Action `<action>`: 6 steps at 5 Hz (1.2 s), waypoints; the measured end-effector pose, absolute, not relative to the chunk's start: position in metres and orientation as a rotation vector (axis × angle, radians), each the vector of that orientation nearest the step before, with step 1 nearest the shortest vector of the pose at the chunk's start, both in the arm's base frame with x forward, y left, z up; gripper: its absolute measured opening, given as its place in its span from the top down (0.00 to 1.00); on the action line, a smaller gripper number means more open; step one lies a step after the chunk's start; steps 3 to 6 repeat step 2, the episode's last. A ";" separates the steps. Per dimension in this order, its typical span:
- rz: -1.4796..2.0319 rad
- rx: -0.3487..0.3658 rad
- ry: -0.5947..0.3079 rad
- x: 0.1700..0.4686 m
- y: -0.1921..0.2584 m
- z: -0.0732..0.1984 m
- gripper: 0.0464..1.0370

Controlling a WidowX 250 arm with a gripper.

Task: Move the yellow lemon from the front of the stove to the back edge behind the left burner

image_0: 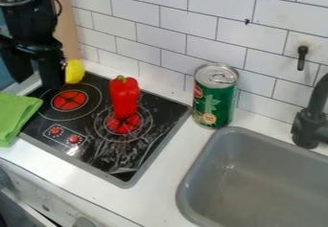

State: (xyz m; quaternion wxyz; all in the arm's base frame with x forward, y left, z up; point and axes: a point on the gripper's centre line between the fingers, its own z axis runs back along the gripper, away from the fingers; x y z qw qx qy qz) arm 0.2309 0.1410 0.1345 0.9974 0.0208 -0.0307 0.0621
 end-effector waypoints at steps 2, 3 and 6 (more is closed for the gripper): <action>0.080 0.034 -0.045 0.229 0.136 0.131 0.03; 0.080 0.034 -0.045 0.229 0.136 0.131 0.03; 0.080 0.034 -0.045 0.229 0.136 0.131 0.03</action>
